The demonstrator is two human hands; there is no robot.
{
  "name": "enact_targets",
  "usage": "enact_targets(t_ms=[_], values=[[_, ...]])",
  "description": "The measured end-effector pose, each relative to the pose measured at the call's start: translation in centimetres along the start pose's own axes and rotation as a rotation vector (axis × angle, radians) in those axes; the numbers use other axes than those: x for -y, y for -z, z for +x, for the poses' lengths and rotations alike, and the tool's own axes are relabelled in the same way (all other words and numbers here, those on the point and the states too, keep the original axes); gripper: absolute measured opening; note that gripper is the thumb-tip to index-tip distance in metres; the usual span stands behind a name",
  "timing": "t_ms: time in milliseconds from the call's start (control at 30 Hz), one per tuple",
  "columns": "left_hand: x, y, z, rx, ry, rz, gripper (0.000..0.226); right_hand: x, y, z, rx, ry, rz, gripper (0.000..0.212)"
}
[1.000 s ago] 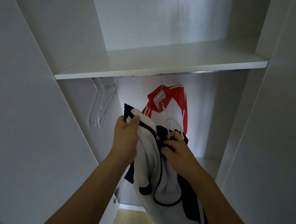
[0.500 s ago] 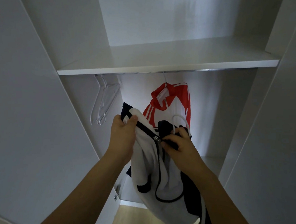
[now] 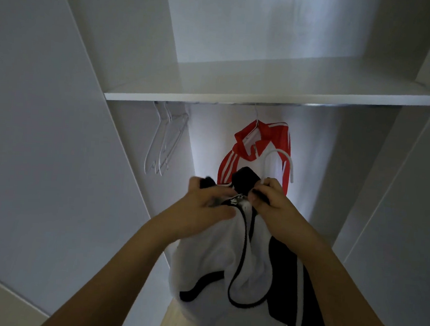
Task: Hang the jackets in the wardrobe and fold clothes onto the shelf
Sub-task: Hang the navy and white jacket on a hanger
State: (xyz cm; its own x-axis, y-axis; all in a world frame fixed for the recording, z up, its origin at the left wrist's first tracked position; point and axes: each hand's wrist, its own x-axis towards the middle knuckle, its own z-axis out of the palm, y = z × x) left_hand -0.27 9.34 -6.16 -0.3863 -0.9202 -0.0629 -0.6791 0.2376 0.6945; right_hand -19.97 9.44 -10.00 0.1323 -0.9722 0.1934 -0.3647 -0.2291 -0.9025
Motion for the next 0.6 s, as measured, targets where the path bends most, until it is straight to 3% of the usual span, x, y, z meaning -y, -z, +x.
enact_targets(t_ms=[67,233,600], values=[[0.4,0.1,0.2,0.056,-0.035,0.011,0.018,0.2,-0.1,0.1,0.011,0.016,-0.007,0.008],[0.4,-0.1,0.3,-0.13,-0.119,0.076,0.01,-0.2,-0.7,0.1,-0.02,0.007,-0.03,0.012],[-0.1,0.1,-0.1,-0.285,-0.181,0.204,0.019,-1.7,-0.8,-0.7,-0.06,0.123,-0.159,0.027]])
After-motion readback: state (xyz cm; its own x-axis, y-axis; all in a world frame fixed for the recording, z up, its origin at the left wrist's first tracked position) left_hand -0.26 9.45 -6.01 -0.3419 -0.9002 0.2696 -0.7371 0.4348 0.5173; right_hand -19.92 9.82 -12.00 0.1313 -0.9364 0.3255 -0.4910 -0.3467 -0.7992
